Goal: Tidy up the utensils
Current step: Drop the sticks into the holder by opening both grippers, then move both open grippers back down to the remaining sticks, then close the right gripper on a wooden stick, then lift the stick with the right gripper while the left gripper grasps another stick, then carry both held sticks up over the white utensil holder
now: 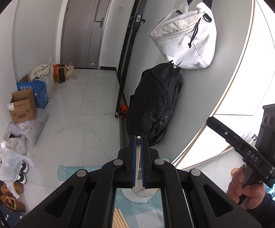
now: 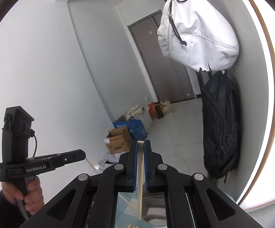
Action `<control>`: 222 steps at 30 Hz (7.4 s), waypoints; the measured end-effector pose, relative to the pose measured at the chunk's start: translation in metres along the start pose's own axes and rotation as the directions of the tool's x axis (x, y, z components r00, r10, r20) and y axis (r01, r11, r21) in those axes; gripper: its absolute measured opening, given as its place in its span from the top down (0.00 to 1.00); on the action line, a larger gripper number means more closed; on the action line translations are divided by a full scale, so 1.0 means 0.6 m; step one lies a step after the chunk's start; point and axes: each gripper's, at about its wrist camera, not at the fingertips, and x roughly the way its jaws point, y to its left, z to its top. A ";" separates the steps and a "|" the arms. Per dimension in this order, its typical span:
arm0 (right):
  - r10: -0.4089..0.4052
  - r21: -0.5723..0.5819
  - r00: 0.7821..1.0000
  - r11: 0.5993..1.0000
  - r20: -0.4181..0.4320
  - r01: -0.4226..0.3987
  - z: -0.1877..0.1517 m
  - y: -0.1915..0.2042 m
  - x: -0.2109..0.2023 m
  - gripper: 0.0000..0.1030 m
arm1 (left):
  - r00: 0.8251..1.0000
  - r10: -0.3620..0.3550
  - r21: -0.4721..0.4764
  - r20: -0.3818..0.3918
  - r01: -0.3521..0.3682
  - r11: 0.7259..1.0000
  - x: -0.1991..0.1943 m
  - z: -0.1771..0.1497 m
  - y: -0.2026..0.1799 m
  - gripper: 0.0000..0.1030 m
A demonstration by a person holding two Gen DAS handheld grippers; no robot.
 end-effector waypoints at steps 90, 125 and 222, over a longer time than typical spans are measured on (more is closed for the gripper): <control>-0.149 -0.044 0.769 0.987 -0.622 0.155 -0.389 0.064 0.183 0.39 | 0.948 0.295 -0.274 -0.123 -0.318 0.908 0.041 -0.288 0.230 0.22; -0.340 -0.235 0.622 0.940 -0.705 0.248 -0.441 0.080 0.297 0.95 | 0.925 0.293 -0.338 -0.241 -0.363 0.868 0.055 -0.313 0.297 0.22; -0.116 0.042 0.976 0.991 -0.184 0.126 -0.275 0.066 -0.032 0.95 | 0.984 0.180 -0.143 0.017 -0.176 0.974 0.016 -0.273 0.099 0.99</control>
